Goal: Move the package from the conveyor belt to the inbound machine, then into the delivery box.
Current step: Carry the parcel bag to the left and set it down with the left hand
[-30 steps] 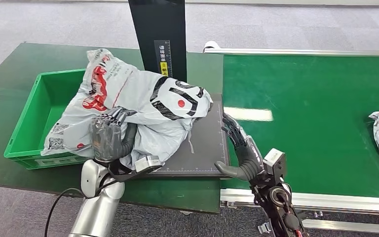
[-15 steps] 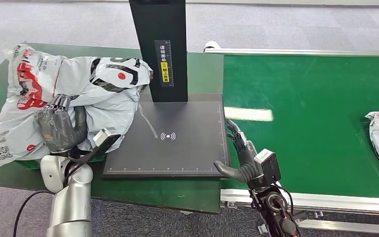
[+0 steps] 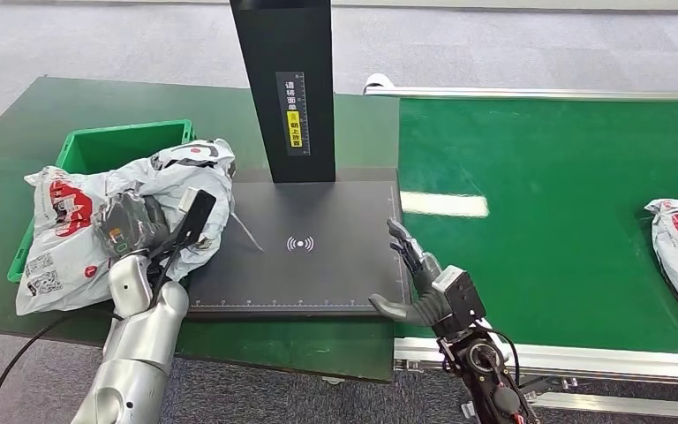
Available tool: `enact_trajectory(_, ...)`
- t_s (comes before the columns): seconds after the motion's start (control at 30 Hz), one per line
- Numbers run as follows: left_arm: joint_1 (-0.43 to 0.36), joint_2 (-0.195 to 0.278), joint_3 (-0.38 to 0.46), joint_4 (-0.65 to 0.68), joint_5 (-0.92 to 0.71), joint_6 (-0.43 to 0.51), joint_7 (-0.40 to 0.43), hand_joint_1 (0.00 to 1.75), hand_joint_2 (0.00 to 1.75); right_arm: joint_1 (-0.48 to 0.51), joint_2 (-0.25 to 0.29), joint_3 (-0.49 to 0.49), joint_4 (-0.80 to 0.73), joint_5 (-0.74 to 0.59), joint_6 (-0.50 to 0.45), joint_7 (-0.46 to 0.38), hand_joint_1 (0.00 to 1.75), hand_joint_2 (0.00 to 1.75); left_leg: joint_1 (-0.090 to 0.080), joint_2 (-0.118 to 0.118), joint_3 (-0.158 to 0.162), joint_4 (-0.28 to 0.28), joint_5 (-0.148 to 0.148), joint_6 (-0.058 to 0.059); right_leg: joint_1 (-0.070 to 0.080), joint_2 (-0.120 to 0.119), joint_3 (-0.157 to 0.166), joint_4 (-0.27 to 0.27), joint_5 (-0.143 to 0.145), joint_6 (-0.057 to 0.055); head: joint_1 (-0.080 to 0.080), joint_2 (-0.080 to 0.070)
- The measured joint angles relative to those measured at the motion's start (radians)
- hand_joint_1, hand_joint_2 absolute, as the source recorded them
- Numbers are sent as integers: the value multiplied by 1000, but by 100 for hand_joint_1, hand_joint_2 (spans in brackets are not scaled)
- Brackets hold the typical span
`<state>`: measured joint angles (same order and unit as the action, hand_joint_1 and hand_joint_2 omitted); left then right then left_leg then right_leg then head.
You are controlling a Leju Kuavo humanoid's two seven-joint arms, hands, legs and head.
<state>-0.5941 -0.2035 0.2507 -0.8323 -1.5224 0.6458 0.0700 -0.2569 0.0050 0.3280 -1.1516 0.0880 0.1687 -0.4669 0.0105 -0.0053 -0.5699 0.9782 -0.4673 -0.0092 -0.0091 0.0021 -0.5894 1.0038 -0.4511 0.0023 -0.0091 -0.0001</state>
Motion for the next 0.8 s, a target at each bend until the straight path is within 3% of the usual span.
enact_trajectory(0.13,-30,39,-42,94,6,-3,13,171,175,-8,1,8,13,6,1,0,0,175,0,0,0,0,0,0,0,0,0,0,0,0,0,0)
enact_trajectory(0.2,-41,53,-59,124,3,-25,30,158,175,-12,2,12,18,14,3,0,0,175,0,0,0,0,0,0,0,0,0,0,0,0,0,0)
enact_trajectory(0.33,-55,75,-89,156,-6,-76,62,114,175,-19,3,17,27,29,10,0,0,175,0,0,0,0,0,0,0,0,1,0,0,0,0,0)
enact_trajectory(0.4,-56,76,-92,158,-7,-80,64,110,175,-20,3,17,27,30,11,0,0,175,0,0,0,0,0,0,0,0,1,0,0,0,0,0)
enact_trajectory(0.43,-58,79,-96,162,-7,-86,65,92,175,-21,4,18,28,31,12,0,0,175,0,0,0,0,0,0,0,0,1,0,0,0,0,0)
enact_trajectory(0.53,-75,105,-132,201,-7,-109,89,9,175,-31,7,30,38,46,23,-1,0,175,0,0,4,0,0,0,0,0,5,0,0,0,0,0)
enact_trajectory(0.57,-79,114,-144,213,-6,-103,97,0,175,-34,8,33,41,51,25,-2,0,175,0,0,5,-1,0,0,0,-1,6,0,0,0,0,0)
enact_trajectory(0.7,-82,131,-162,225,14,-48,97,0,175,-34,11,37,41,55,31,0,0,175,0,0,6,-1,0,0,0,0,7,0,0,0,0,0)
enact_trajectory(0.8,-96,141,-166,239,40,-72,110,0,175,-36,12,37,42,58,38,2,0,175,0,0,6,-1,0,0,0,0,7,0,0,0,0,0)
